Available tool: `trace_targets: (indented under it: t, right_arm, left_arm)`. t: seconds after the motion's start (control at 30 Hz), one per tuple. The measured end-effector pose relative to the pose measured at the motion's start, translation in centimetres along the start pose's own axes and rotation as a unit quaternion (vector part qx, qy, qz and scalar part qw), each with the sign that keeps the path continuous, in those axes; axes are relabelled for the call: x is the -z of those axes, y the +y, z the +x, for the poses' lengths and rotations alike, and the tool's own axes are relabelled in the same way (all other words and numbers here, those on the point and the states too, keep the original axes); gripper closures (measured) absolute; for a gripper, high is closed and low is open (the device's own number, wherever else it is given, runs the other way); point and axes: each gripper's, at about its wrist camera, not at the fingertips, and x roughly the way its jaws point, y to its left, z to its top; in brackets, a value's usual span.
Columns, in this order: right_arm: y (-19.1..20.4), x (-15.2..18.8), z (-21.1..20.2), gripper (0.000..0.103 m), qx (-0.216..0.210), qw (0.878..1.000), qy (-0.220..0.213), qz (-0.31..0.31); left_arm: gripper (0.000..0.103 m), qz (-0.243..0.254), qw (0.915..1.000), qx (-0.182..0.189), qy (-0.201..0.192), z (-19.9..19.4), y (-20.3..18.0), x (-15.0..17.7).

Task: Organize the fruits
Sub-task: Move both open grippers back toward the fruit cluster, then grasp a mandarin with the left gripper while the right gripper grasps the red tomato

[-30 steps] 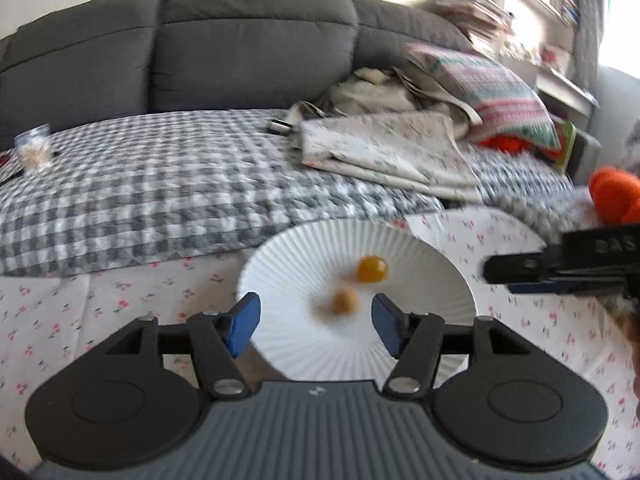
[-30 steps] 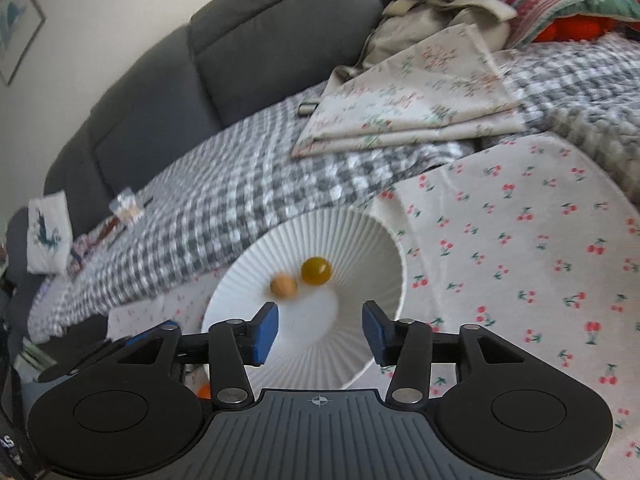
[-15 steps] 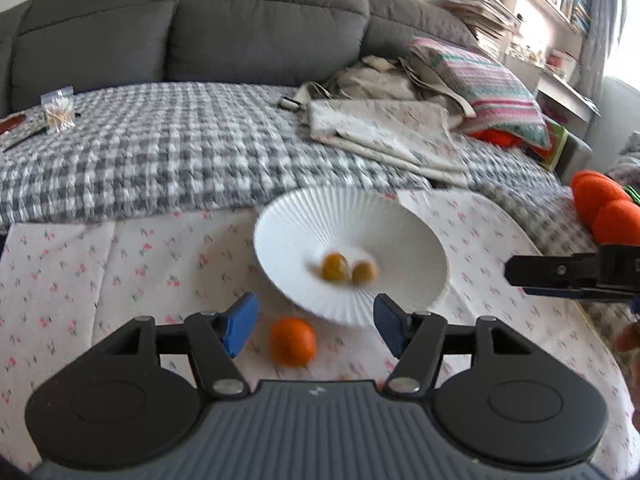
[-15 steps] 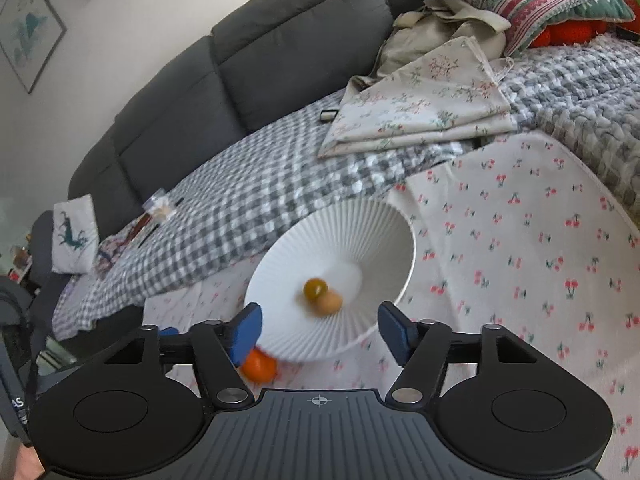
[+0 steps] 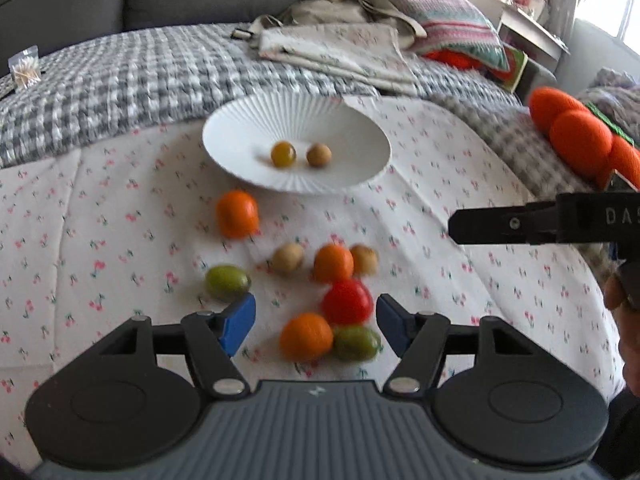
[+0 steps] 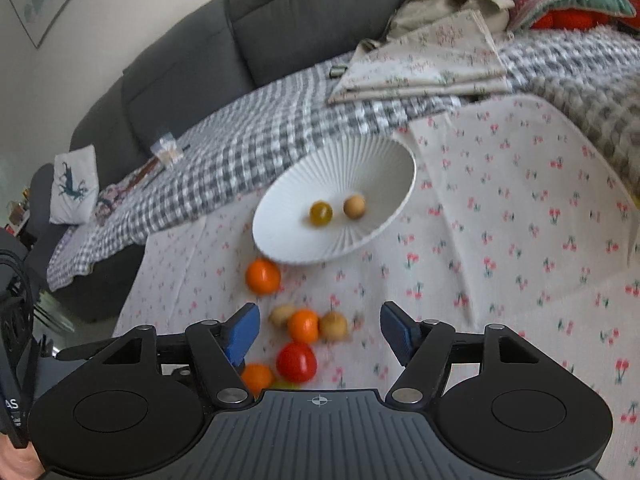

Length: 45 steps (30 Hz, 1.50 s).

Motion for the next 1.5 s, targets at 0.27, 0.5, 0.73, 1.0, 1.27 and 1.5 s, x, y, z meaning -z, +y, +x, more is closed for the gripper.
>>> trace_targets:
  t: [0.27, 0.5, 0.73, 1.0, 1.27, 1.5]
  right_arm:
    - [0.6, 1.5, 0.7, 0.035, 0.001, 1.0, 0.028, -0.008]
    - [0.4, 1.9, 1.5, 0.035, 0.006, 0.999, 0.044, -0.002]
    - [0.0, 2.1, 2.2, 0.035, 0.019, 0.998, 0.051, 0.005]
    - [-0.2, 2.3, 3.2, 0.035, 0.027, 0.998, 0.059, 0.008]
    - [-0.5, 2.4, 3.9, 0.035, 0.017, 0.997, 0.065, 0.025]
    - [-0.1, 2.7, 4.7, 0.035, 0.01, 0.997, 0.069, 0.021]
  left_arm:
    - [0.037, -0.009, 0.9997, 0.012, 0.019, 0.9, 0.2, 1.5]
    - [0.037, -0.01, 0.9996, 0.015, 0.023, 1.2, 0.5, 1.7]
    - [0.039, -0.004, 0.9997, -0.001, 0.023, 1.9, 0.9, 2.0]
    - [0.051, -0.028, 0.9989, 0.036, 0.009, 2.7, 1.2, 1.7]
    - [0.062, -0.026, 0.9992, 0.029, 0.006, 2.7, 1.4, 1.8]
    - [0.056, -0.035, 0.9993, 0.014, 0.006, 3.2, 1.8, 1.7]
